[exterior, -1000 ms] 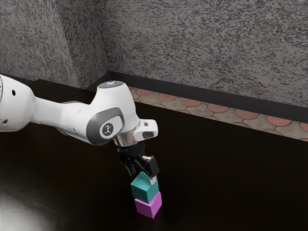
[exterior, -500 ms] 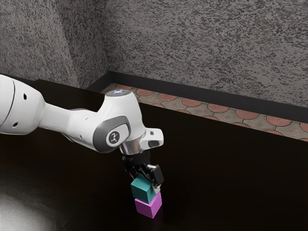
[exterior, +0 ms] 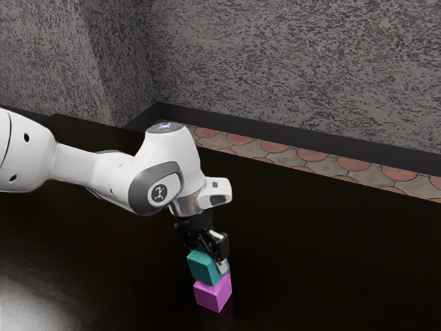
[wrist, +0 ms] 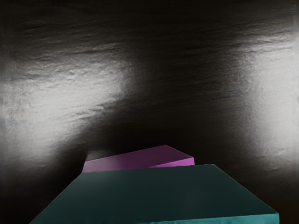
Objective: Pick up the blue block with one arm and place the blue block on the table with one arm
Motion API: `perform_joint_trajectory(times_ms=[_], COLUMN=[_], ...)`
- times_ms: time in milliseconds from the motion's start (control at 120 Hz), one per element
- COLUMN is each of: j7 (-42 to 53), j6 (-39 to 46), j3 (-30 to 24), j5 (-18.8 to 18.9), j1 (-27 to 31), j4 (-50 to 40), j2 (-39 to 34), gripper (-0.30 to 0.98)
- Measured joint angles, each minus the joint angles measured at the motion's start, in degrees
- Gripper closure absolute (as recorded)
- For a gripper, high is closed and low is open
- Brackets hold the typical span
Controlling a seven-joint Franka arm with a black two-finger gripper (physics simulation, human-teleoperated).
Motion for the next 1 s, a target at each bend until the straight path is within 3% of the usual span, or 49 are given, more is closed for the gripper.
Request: perform_joint_trajectory(times_ms=[192, 250, 367, 633, 700, 850, 917, 1000], j7=[-0.9, -1.1, -1.4, -1.6, -1.3, -0.1, 0.3, 0.8], j6=[-0.7, -0.7, 0.1, 3.6, 4.0, 4.3, 4.2, 1.6], j3=[14.3, 18.1, 22.6, 23.9, 23.9, 23.9, 23.9, 23.2], j5=[9.6, 12.3, 15.4, 16.5, 15.9, 14.4, 14.1, 14.1], j1=[-8.8, -6.4, 3.7, 2.7, 2.8, 2.8, 2.8, 3.0], j4=[0.2, 0.3, 0.3, 0.3, 0.3, 0.4, 0.2, 0.0], j2=[1.2, 1.8, 4.3, 8.7, 8.8, 7.6, 6.1, -2.9], gripper=[0.37, 0.37, 0.38, 0.38, 0.24, 0.15, 0.11, 0.08])
